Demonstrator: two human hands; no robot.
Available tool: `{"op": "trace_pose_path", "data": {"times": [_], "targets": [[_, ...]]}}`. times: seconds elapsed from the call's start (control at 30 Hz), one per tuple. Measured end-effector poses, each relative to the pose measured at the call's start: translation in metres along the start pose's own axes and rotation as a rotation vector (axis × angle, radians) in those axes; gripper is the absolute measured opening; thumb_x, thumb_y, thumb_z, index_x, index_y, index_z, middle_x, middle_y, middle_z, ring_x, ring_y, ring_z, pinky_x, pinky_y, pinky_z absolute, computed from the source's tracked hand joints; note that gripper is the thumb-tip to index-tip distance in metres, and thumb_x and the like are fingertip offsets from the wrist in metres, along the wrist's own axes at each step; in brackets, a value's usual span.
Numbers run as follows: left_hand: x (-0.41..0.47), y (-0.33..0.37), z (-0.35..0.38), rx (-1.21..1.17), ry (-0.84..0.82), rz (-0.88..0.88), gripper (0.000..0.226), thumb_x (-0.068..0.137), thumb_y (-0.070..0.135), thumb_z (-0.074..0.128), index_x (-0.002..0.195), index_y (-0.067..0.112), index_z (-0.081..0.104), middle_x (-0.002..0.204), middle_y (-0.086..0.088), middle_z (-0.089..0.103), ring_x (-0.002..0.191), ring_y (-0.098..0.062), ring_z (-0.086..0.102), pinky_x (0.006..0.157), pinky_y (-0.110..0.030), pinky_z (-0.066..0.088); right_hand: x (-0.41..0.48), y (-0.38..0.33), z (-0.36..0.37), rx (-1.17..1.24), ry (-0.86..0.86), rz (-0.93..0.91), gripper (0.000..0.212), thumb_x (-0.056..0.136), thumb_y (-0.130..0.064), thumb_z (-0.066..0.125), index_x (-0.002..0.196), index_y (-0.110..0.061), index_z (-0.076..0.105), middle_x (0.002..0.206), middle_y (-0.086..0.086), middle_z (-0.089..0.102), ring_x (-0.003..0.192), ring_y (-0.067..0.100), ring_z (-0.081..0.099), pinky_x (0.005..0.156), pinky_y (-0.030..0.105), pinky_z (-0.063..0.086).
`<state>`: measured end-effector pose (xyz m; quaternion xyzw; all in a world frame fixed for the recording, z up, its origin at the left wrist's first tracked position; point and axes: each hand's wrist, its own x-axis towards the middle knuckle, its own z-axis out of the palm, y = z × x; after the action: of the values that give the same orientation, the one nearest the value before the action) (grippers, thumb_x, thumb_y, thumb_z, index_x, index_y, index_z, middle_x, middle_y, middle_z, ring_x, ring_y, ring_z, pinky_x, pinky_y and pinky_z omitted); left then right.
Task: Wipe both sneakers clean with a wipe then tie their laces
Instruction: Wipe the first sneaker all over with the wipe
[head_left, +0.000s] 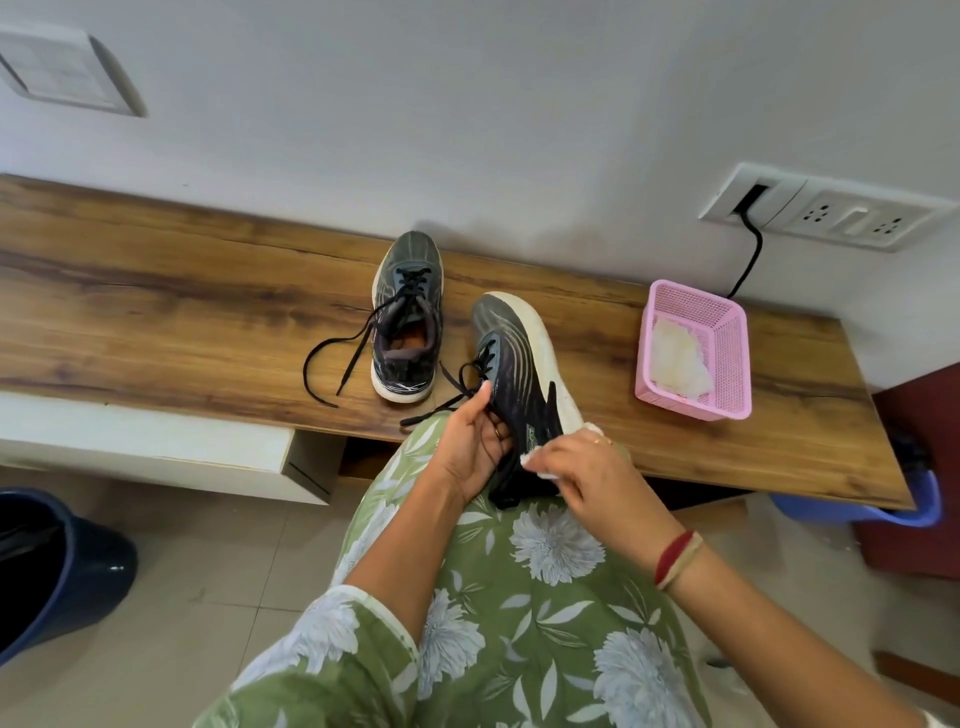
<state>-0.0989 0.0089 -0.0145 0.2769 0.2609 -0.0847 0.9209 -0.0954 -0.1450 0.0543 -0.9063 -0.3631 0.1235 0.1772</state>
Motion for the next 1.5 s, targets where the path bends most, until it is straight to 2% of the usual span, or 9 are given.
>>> {"op": "trace_pose_path", "data": {"times": [0.13, 0.23, 0.4, 0.57, 0.77, 1.03, 1.2, 1.3, 1.5], "targets": [[-0.002, 0.000, -0.001, 0.010, -0.007, 0.000, 0.035, 0.100, 0.031, 0.039, 0.109, 0.007, 0.062, 0.091, -0.007, 0.074, 0.081, -0.015, 0.070, 0.078, -0.027, 0.056, 0.010, 0.001, -0.016, 0.257, 0.108, 0.122, 0.026, 0.088, -0.005, 0.055, 0.101, -0.023, 0.069, 0.097, -0.006, 0.066, 0.077, -0.006, 0.048, 0.073, 0.015, 0.037], [-0.002, 0.001, 0.000, 0.007, -0.005, -0.001, 0.035, 0.101, 0.031, 0.037, 0.106, 0.007, 0.062, 0.085, -0.006, 0.074, 0.074, -0.014, 0.070, 0.069, -0.025, 0.057, 0.033, 0.001, -0.015, 0.146, 0.273, 0.147, 0.027, 0.088, -0.004, 0.055, 0.105, -0.020, 0.069, 0.104, -0.004, 0.066, 0.093, 0.007, 0.053, 0.086, 0.022, 0.038], [-0.002, 0.000, -0.002, 0.042, 0.001, -0.001, 0.037, 0.101, 0.031, 0.034, 0.104, 0.007, 0.062, 0.082, -0.005, 0.073, 0.071, -0.013, 0.069, 0.066, -0.022, 0.055, 0.032, -0.009, 0.016, -0.010, 0.253, 0.067, 0.029, 0.086, -0.005, 0.047, 0.104, -0.012, 0.068, 0.101, 0.000, 0.066, 0.092, 0.021, 0.057, 0.078, 0.037, 0.051], [0.001, -0.002, -0.005, 0.038, -0.023, 0.026, 0.035, 0.100, 0.027, 0.035, 0.109, 0.006, 0.062, 0.092, -0.008, 0.073, 0.083, -0.015, 0.069, 0.079, -0.027, 0.055, 0.009, -0.006, 0.017, -0.035, 0.114, -0.119, 0.030, 0.083, -0.007, 0.048, 0.100, -0.018, 0.069, 0.100, -0.007, 0.066, 0.091, 0.016, 0.054, 0.076, 0.030, 0.047], [0.003, -0.003, -0.006, 0.069, -0.036, 0.001, 0.035, 0.098, 0.027, 0.035, 0.109, 0.006, 0.061, 0.089, -0.006, 0.073, 0.077, -0.014, 0.069, 0.070, -0.026, 0.055, 0.051, 0.005, -0.005, 0.245, 0.392, 0.216, 0.030, 0.087, 0.001, 0.055, 0.108, -0.018, 0.067, 0.107, -0.006, 0.056, 0.096, 0.010, 0.051, 0.088, 0.022, 0.041], [0.006, -0.004, -0.011, 0.086, -0.040, 0.009, 0.033, 0.098, 0.025, 0.037, 0.094, 0.005, 0.063, 0.074, -0.005, 0.070, 0.066, -0.012, 0.067, 0.062, -0.022, 0.054, 0.043, -0.011, 0.018, -0.036, 0.266, 0.107, 0.028, 0.087, 0.002, 0.051, 0.108, -0.009, 0.066, 0.099, 0.005, 0.062, 0.095, 0.022, 0.054, 0.081, 0.032, 0.046], [0.005, -0.004, -0.010, 0.075, -0.077, 0.030, 0.031, 0.085, 0.026, 0.048, 0.102, 0.004, 0.063, 0.085, -0.007, 0.071, 0.074, -0.015, 0.066, 0.072, -0.025, 0.053, 0.036, -0.007, -0.003, 0.107, 0.141, 0.096, 0.026, 0.087, -0.001, 0.054, 0.102, -0.017, 0.069, 0.102, -0.005, 0.055, 0.092, 0.006, 0.046, 0.078, 0.008, 0.033], [0.006, -0.006, -0.010, 0.091, -0.077, 0.030, 0.039, 0.078, 0.029, 0.050, 0.105, 0.004, 0.062, 0.090, -0.009, 0.070, 0.079, -0.018, 0.065, 0.076, -0.029, 0.053, 0.064, 0.006, -0.019, 0.255, 0.295, 0.279, 0.024, 0.088, -0.005, 0.056, 0.104, -0.019, 0.068, 0.103, -0.006, 0.047, 0.089, 0.003, 0.042, 0.071, 0.005, 0.036], [0.008, -0.009, -0.013, 0.100, -0.048, 0.036, 0.040, 0.077, 0.030, 0.053, 0.106, 0.004, 0.063, 0.092, -0.010, 0.066, 0.081, -0.020, 0.060, 0.077, -0.030, 0.049, 0.079, 0.000, -0.006, 0.021, 0.157, 0.201, 0.029, 0.092, -0.007, 0.048, 0.111, -0.018, 0.066, 0.100, -0.003, 0.052, 0.098, 0.013, 0.047, 0.083, 0.020, 0.035]]}}
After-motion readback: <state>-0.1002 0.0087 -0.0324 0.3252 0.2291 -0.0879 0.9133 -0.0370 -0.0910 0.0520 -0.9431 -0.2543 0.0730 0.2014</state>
